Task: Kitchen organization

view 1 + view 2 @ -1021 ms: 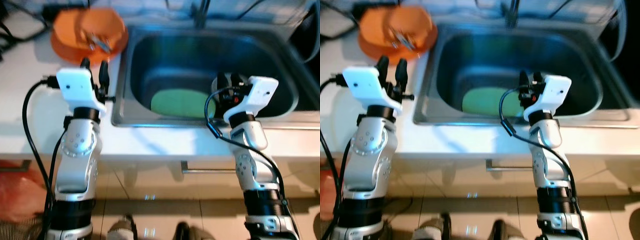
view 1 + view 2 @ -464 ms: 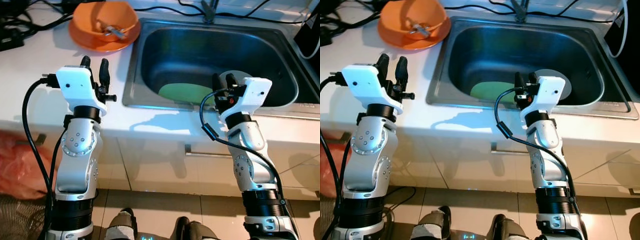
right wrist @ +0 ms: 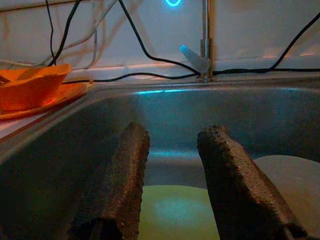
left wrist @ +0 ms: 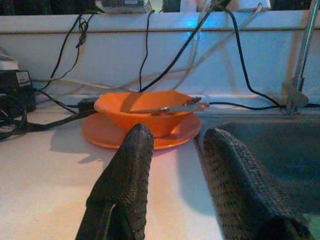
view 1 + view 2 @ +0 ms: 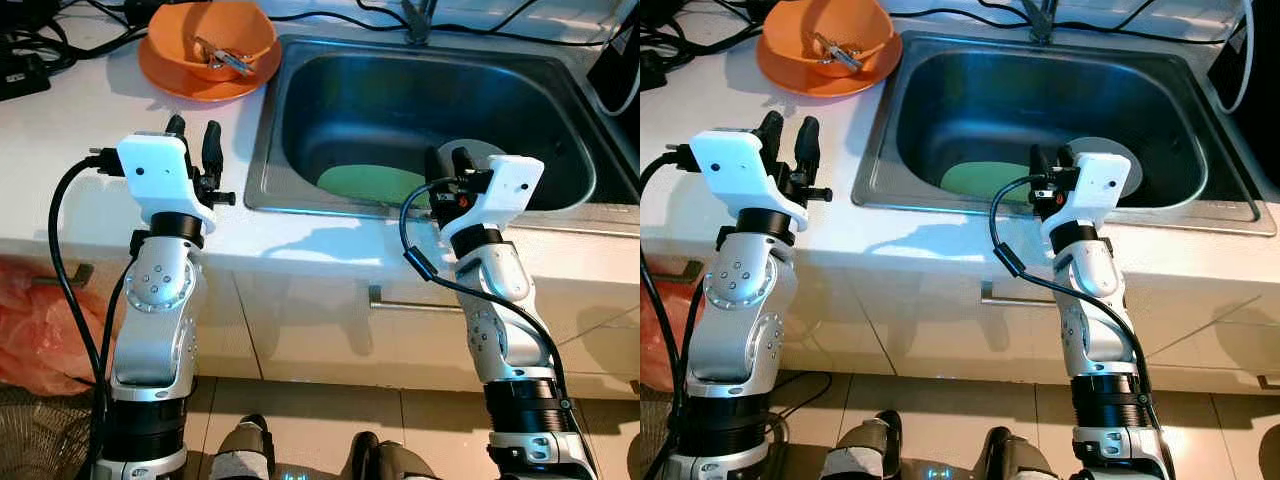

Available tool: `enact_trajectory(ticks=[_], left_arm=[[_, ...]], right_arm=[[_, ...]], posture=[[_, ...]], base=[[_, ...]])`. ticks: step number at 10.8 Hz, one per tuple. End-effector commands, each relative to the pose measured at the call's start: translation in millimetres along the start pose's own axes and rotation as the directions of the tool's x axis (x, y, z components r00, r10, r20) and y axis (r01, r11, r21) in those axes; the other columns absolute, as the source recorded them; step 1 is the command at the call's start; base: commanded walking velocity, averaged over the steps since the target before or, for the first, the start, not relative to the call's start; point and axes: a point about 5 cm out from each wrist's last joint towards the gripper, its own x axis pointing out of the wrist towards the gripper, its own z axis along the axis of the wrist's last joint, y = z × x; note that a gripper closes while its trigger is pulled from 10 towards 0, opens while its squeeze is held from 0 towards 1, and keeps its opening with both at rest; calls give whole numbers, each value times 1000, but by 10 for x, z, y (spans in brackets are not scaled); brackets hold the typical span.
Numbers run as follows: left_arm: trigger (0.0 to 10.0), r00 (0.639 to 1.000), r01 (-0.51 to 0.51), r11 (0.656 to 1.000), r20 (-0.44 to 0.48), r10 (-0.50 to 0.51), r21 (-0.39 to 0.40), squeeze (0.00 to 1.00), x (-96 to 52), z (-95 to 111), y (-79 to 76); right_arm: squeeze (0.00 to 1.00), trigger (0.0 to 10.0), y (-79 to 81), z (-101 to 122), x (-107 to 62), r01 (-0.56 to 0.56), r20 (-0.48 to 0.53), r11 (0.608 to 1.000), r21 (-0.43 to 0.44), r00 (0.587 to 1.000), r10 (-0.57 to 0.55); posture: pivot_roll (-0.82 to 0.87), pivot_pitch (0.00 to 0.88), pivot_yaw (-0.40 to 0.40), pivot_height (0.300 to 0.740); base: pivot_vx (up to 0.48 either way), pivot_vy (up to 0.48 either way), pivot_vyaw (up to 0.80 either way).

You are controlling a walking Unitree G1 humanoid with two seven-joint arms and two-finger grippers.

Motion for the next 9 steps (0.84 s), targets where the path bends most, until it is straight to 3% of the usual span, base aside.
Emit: enact_trajectory(ticks=[1,3,7,9], left_arm=[[10000,1000,13,1000,14,-13,-7,0,3,46,-19],[10000,1000,13,1000,13,-13,3,0,11,46,-16],[10000,1000,-1,1000,6,0,16,0,9,48,9],[10000,1000,2,1000,3,-2,13,0,6,44,-4]], right_arm=[[0,10000,-42,-29,-13,18,-18,1000,4,1000,-18],[0,10000,-41,-28,-11,17,-17,1000,3,1000,-17],[0,10000,-12,-28,-17,-8,-14,1000,-13,1000,7],[0,10000,-21,-36,-18,-3,-18,1000,-8,1000,3]], posture=[[204,240,-37,740],[204,238,-36,740],[208,241,-39,740],[205,240,-39,740]], base=[[0,0,0],[0,0,0],[317,0,378],[336,0,0]])
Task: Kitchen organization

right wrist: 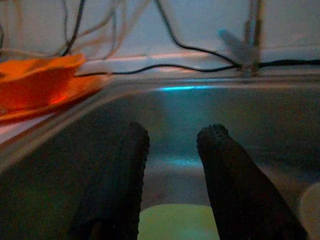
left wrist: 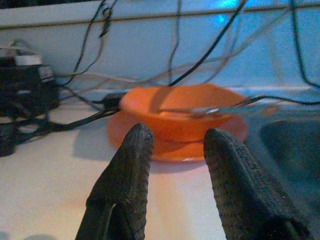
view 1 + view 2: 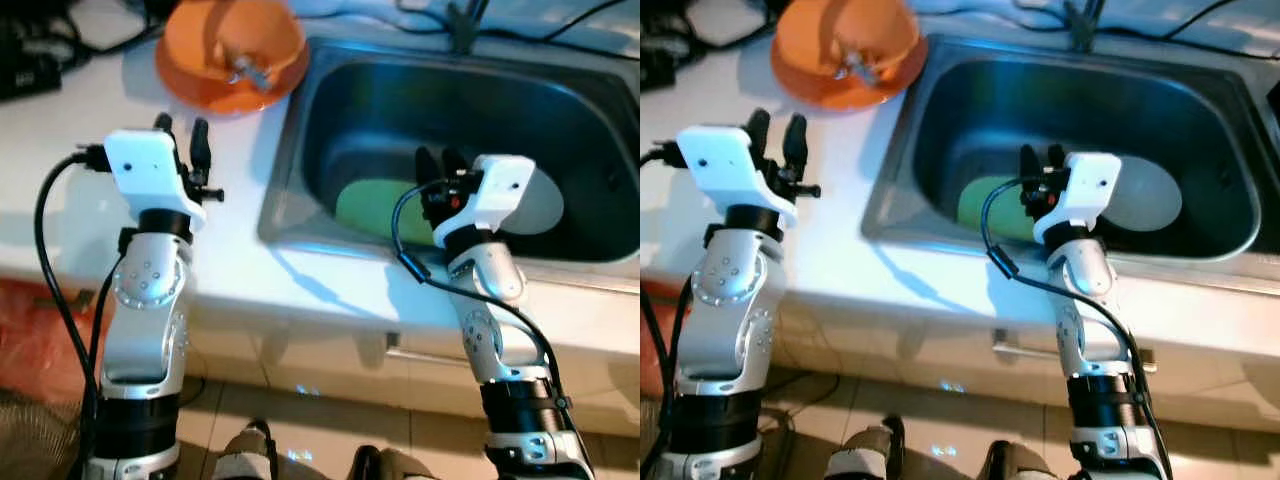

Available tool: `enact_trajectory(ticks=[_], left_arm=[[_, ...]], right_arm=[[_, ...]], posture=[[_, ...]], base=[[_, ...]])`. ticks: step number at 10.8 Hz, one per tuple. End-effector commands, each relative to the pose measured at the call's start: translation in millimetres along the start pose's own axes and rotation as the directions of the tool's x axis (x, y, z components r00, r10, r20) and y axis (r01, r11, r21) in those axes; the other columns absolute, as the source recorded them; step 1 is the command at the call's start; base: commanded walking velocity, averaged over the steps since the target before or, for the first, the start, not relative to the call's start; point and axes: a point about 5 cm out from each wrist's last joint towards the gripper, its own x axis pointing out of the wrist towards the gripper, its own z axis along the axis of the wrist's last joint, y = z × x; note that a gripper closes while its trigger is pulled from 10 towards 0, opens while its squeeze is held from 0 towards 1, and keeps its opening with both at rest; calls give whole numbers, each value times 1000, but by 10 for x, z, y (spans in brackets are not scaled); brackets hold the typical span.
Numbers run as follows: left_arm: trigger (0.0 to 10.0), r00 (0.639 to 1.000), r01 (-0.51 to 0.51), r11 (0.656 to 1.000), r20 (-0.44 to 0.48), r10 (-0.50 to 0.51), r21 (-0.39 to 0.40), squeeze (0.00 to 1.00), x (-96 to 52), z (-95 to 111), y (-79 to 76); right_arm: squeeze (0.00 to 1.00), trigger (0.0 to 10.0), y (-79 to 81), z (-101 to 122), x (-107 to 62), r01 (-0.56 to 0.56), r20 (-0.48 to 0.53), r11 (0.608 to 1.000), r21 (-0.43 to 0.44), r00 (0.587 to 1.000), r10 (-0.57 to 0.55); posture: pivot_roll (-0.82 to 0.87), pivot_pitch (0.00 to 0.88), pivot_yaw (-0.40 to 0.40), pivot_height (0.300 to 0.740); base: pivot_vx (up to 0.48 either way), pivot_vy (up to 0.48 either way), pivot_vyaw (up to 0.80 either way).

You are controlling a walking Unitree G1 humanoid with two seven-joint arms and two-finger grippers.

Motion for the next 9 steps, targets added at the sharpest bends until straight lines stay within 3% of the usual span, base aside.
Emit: enact_trajectory(ticks=[1,7,9], left_arm=[[10000,1000,18,1000,0,-18,1,0,-15,14,-49],[10000,1000,32,1000,0,-32,0,0,-5,15,-73],[10000,999,38,999,-3,-38,-3,0,-5,10,-93]], right_arm=[[0,10000,-83,-50,-35,29,-25,1000,-3,999,-29],[0,10000,-68,-57,-37,28,-28,1000,6,999,-28],[0,10000,-71,-59,-41,29,-29,1000,8,999,-29]], posture=[[206,237,-39,740],[203,233,-35,740],[203,237,-37,740]], base=[[334,0,0],[337,0,0],[0,0,0]])
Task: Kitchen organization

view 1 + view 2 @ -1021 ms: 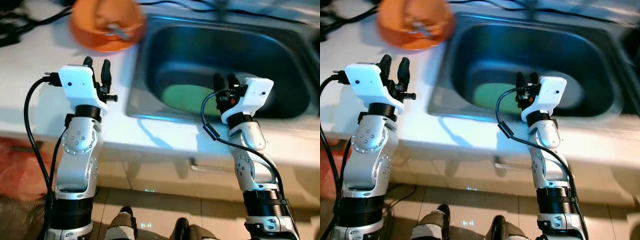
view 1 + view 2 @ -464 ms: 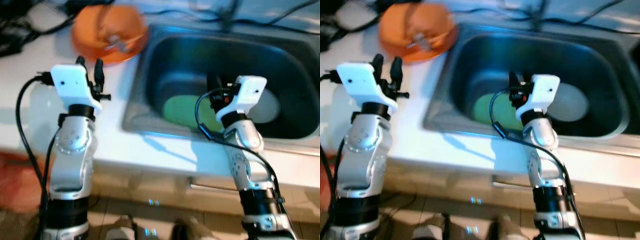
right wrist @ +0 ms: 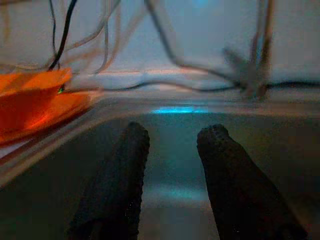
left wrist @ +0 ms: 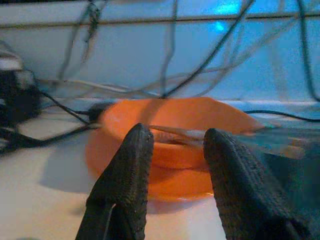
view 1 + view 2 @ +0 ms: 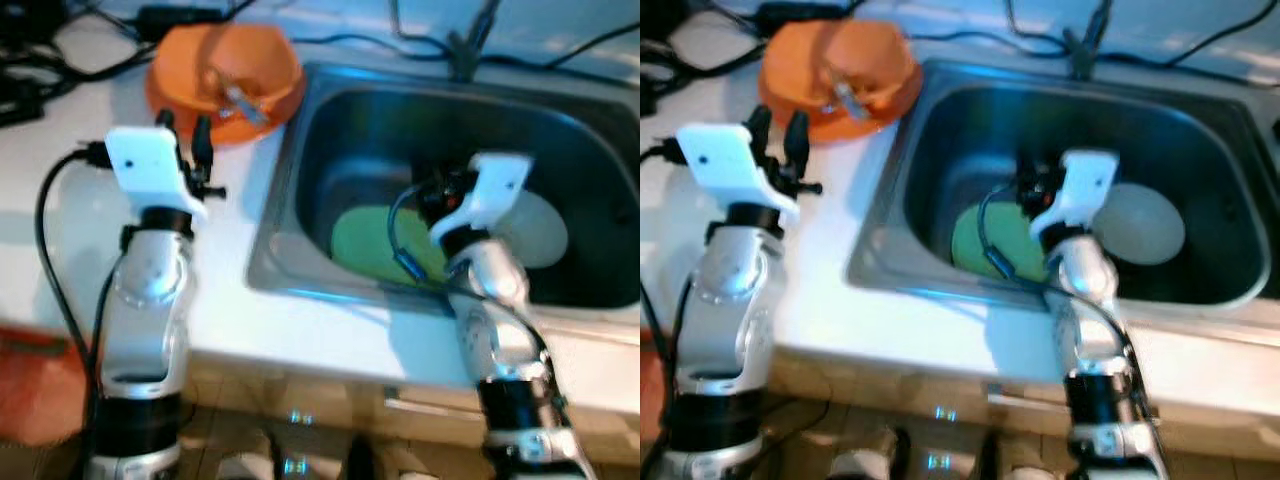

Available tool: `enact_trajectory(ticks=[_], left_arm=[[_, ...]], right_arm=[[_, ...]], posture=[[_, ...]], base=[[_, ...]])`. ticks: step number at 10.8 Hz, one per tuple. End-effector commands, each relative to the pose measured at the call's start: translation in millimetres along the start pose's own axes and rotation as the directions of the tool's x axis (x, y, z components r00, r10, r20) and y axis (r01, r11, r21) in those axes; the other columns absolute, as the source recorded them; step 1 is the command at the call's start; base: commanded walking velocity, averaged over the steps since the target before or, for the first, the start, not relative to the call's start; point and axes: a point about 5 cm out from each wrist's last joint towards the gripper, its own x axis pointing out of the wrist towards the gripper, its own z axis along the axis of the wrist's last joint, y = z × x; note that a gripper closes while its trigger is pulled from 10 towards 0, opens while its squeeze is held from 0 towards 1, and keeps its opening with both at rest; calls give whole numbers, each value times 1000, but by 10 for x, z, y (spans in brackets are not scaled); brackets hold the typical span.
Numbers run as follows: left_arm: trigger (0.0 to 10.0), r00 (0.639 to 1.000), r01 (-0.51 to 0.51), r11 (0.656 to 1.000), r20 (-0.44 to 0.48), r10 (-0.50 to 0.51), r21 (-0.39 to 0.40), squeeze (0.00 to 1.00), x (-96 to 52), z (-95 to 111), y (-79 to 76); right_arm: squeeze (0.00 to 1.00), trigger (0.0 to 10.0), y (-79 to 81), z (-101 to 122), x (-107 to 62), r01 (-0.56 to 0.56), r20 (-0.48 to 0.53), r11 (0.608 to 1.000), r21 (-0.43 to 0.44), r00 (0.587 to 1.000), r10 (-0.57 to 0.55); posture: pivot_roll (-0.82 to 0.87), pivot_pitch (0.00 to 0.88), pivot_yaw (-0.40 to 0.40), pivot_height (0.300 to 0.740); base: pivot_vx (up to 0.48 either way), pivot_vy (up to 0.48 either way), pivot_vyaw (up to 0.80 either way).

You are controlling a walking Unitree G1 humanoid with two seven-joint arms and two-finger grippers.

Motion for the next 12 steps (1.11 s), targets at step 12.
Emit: enact_trajectory(ticks=[12], left_arm=[[10000,971,52,998,-231,-58,-31,0,531,54,201]], right_arm=[[0,10000,-46,-122,-62,16,-58,1000,17,998,-15]], posture=[[210,246,-39,740]], base=[[0,0,0]])
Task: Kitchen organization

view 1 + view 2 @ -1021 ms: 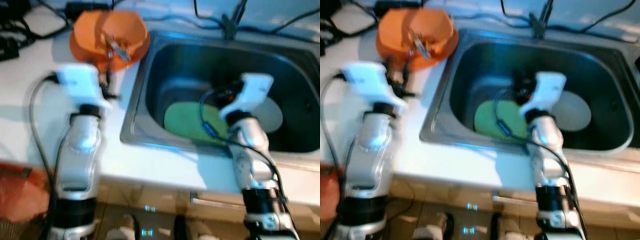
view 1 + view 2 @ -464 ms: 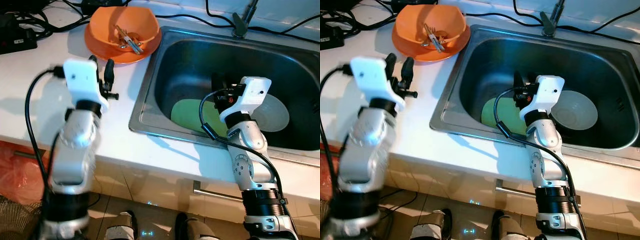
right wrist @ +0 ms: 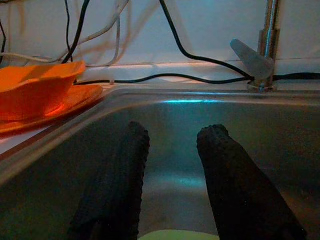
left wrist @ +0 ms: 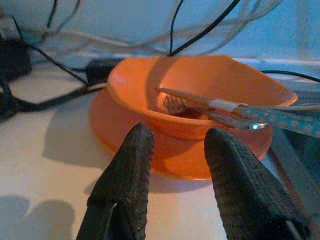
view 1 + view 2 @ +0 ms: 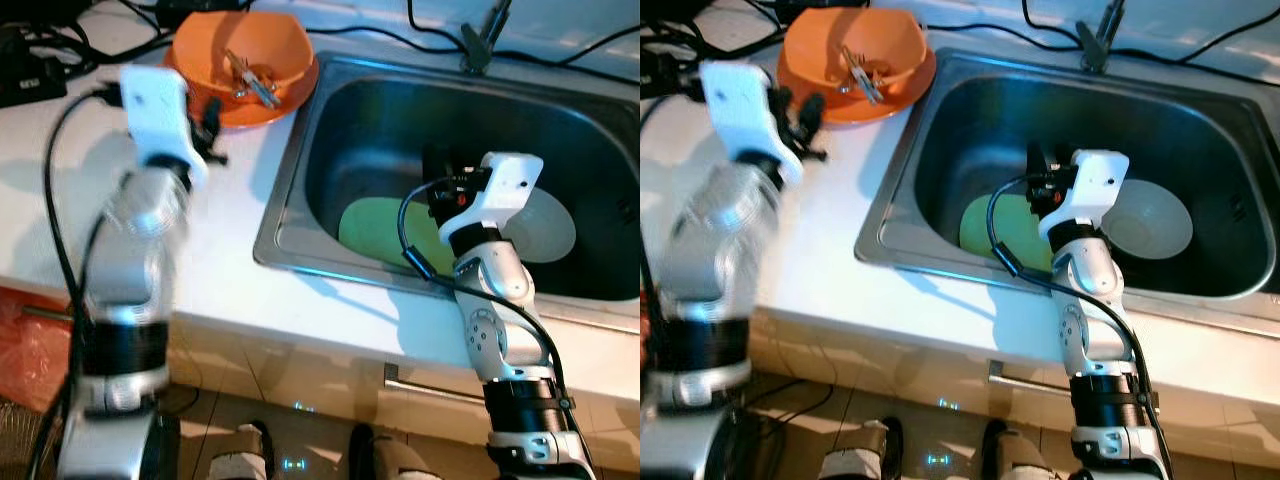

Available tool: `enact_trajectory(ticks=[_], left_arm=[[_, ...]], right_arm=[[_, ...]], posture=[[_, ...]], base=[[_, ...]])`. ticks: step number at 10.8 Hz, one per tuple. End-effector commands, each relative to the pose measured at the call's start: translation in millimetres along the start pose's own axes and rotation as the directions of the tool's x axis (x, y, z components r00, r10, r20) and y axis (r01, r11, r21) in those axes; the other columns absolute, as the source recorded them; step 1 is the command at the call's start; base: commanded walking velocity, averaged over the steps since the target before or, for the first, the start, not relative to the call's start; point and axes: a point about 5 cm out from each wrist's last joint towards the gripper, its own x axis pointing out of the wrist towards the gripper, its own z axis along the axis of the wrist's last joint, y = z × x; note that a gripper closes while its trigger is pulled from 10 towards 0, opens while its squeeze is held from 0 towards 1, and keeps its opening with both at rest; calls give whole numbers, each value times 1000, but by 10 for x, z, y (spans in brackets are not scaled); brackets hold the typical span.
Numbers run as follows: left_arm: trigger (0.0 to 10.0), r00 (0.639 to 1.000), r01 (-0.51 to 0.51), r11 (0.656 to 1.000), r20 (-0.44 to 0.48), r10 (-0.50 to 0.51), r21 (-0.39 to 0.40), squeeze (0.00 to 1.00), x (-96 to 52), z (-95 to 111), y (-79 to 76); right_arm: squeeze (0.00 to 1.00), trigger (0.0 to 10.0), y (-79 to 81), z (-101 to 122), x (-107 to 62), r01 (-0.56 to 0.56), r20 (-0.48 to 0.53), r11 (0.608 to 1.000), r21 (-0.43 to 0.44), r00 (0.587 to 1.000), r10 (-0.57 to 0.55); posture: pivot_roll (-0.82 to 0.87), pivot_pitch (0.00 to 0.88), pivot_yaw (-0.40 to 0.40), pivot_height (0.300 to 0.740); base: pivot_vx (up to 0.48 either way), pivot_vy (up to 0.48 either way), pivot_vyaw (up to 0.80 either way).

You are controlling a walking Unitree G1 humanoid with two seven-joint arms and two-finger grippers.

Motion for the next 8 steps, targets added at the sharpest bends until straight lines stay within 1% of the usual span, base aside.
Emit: enact_trajectory(ticks=[1,2,3,4,5,7,8], left_arm=[[10000,999,9,1000,-34,-10,-29,0,36,-10,-10],[10000,999,4,999,-43,-5,-32,0,69,6,-7],[10000,999,-4,999,-54,1,-39,0,84,15,6],[10000,997,-18,999,-72,15,-42,0,91,-1,33],[10000,997,-27,999,-78,24,-44,0,85,-6,49],[10000,996,-24,998,-86,20,-51,0,78,-13,31],[10000,995,-22,998,-98,17,-54,0,74,-30,15]], right_arm=[[0,10000,-19,-87,-28,-1,-49,1000,6,999,2],[0,10000,-37,-31,-1,-5,-33,1000,-10,999,5],[0,10000,-83,115,73,-6,1,999,-44,1000,6],[0,10000,-123,316,153,-17,47,997,-77,999,21],[0,10000,-165,411,191,-14,66,996,-90,998,19],[0,10000,-216,450,201,-12,63,993,-121,998,20],[0,10000,-230,423,201,-16,50,992,-121,999,23]], posture=[[204,244,-39,740],[199,241,-40,740],[186,240,-43,740],[173,237,-51,740],[170,233,-54,740],[167,226,-58,740],[166,220,-61,740]], base=[[0,0,0],[0,0,0],[0,0,0],[0,0,0],[0,0,0],[0,0,0],[0,0,0]])
